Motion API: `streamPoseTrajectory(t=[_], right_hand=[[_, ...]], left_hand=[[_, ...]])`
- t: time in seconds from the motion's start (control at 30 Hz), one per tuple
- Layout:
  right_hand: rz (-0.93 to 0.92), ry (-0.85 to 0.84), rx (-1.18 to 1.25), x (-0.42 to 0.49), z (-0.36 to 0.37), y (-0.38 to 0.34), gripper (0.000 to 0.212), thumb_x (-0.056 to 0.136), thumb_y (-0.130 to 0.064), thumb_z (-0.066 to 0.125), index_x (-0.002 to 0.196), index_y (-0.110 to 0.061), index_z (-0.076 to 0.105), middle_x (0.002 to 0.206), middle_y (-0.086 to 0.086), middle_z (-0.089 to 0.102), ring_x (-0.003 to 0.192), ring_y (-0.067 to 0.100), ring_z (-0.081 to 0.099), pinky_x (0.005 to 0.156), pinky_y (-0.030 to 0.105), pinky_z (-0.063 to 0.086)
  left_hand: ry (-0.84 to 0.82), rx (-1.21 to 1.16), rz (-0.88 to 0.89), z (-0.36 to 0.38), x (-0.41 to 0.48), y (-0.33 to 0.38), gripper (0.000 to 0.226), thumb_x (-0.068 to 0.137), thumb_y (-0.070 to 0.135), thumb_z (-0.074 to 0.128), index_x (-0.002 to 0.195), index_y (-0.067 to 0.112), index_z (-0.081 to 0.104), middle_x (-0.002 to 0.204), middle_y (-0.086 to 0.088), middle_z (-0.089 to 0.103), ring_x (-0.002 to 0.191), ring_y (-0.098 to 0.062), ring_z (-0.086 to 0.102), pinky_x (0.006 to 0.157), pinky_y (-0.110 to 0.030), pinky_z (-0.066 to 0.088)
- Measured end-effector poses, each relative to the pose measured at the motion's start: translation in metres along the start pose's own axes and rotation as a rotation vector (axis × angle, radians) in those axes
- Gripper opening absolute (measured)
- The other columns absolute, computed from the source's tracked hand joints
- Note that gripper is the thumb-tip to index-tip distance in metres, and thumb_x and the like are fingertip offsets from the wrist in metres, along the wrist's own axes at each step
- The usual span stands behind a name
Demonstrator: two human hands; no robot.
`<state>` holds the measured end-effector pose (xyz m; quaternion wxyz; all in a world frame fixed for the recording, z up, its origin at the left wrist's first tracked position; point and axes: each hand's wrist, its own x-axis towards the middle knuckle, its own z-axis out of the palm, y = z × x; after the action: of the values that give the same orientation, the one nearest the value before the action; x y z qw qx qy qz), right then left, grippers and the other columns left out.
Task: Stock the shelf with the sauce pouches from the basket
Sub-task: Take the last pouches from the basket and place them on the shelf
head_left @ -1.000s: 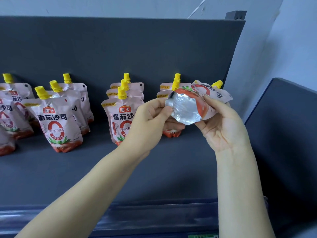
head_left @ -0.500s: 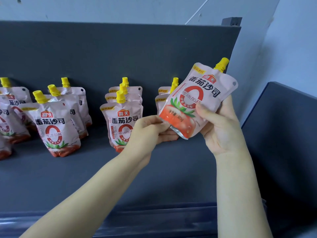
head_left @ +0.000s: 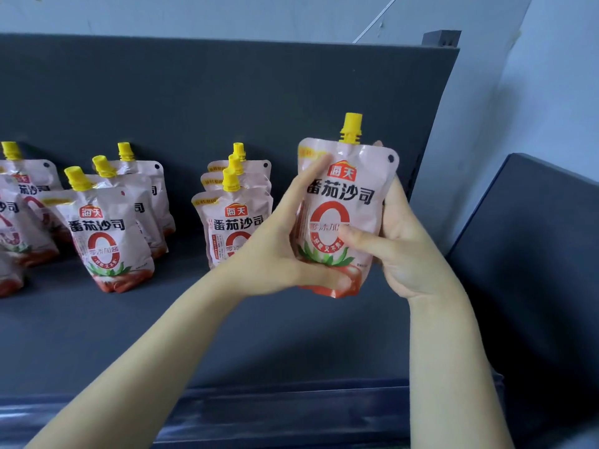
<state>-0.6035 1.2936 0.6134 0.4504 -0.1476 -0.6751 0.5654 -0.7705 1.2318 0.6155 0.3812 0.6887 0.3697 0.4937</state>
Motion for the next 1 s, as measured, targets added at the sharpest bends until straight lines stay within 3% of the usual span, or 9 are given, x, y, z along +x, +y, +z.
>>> streamPoseTrajectory(t=[0.1, 0.2, 0.33, 0.5, 0.57, 0.63, 0.7, 0.8, 1.0], right_hand=[[-0.011, 0.027, -0.07, 0.002, 0.002, 0.007, 0.103, 0.088, 0.01, 0.059, 0.151, -0.048, -0.001, 0.149, -0.007, 0.044, 0.129, 0.014, 0.053, 0.096, 0.044, 0.052], [-0.044, 0.072, -0.255, 0.003, 0.003, 0.015, 0.101, 0.089, 0.002, 0.063, 0.147, -0.056, 0.003, 0.155, -0.01, 0.034, 0.134, 0.01, 0.046, 0.102, 0.044, 0.049], [-0.008, 0.085, -0.427, 0.001, -0.003, 0.025, 0.101, 0.089, 0.002, 0.063, 0.143, -0.062, 0.007, 0.14, -0.039, 0.037, 0.127, -0.006, 0.047, 0.101, 0.035, 0.05], [0.053, 0.131, -0.555, -0.003, -0.011, 0.044, 0.104, 0.087, 0.004, 0.064, 0.144, -0.061, 0.007, 0.153, -0.026, 0.027, 0.143, 0.005, 0.029, 0.107, 0.044, 0.045], [0.039, 0.117, -0.616, -0.002, -0.008, 0.047, 0.108, 0.087, 0.003, 0.064, 0.145, -0.06, -0.003, 0.143, -0.037, 0.021, 0.137, -0.021, 0.009, 0.113, 0.034, 0.035], [0.047, 0.115, -0.686, -0.003, -0.008, 0.052, 0.113, 0.087, 0.0, 0.066, 0.144, -0.056, -0.013, 0.137, -0.026, 0.022, 0.112, -0.041, 0.008, 0.102, 0.02, 0.033], [0.063, 0.124, -0.732, -0.005, -0.009, 0.057, 0.117, 0.085, -0.004, 0.07, 0.142, -0.058, -0.018, 0.144, -0.015, 0.023, 0.115, -0.027, 0.022, 0.095, 0.015, 0.036], [0.08, 0.141, -0.754, -0.008, -0.01, 0.065, 0.118, 0.084, -0.006, 0.072, 0.143, -0.059, -0.015, 0.148, -0.009, 0.029, 0.127, -0.001, 0.034, 0.103, 0.032, 0.046], [0.083, 0.145, -0.728, -0.009, -0.011, 0.073, 0.118, 0.082, -0.006, 0.074, 0.14, -0.064, -0.01, 0.138, -0.009, 0.043, 0.125, 0.014, 0.05, 0.1, 0.046, 0.05]], left_hand=[[0.111, 0.08, 0.052, 0.01, 0.001, -0.008, 0.121, 0.064, -0.016, 0.08, 0.152, 0.029, 0.012, 0.143, 0.013, 0.043, 0.125, -0.014, 0.056, 0.086, -0.036, 0.057], [0.23, 0.179, 0.065, 0.016, 0.004, -0.025, 0.126, 0.06, -0.005, 0.087, 0.152, 0.034, 0.01, 0.147, 0.011, 0.039, 0.131, -0.013, 0.049, 0.092, -0.038, 0.055], [0.264, 0.341, 0.036, 0.022, 0.011, -0.052, 0.133, 0.057, 0.011, 0.092, 0.15, 0.041, 0.001, 0.153, 0.003, 0.024, 0.139, -0.011, 0.034, 0.102, -0.038, 0.049], [0.196, 0.644, 0.012, 0.028, 0.018, -0.074, 0.132, 0.067, 0.02, 0.088, 0.136, 0.064, -0.016, 0.157, -0.003, 0.004, 0.139, -0.015, 0.032, 0.104, -0.035, 0.045], [0.236, 0.686, 0.01, 0.026, 0.018, -0.081, 0.133, 0.066, 0.023, 0.088, 0.135, 0.063, -0.019, 0.154, -0.005, 0.01, 0.138, -0.02, 0.036, 0.101, -0.034, 0.045], [0.286, 0.748, 0.014, 0.027, 0.016, -0.085, 0.13, 0.067, 0.026, 0.087, 0.14, 0.056, -0.017, 0.147, -0.009, 0.021, 0.134, -0.024, 0.041, 0.096, -0.036, 0.048], [0.327, 0.836, 0.013, 0.029, 0.018, -0.088, 0.126, 0.07, 0.025, 0.084, 0.144, 0.05, -0.014, 0.139, -0.012, 0.028, 0.127, -0.029, 0.046, 0.09, -0.038, 0.05], [0.382, 0.941, 0.027, 0.031, 0.021, -0.094, 0.12, 0.072, 0.021, 0.081, 0.145, 0.044, -0.012, 0.135, -0.016, 0.033, 0.116, -0.035, 0.054, 0.085, -0.041, 0.053], [0.432, 1.076, 0.022, 0.026, 0.011, -0.101, 0.107, 0.074, 0.034, 0.077, 0.147, 0.037, 0.0, 0.137, -0.016, 0.039, 0.115, -0.033, 0.054, 0.082, -0.043, 0.056]])
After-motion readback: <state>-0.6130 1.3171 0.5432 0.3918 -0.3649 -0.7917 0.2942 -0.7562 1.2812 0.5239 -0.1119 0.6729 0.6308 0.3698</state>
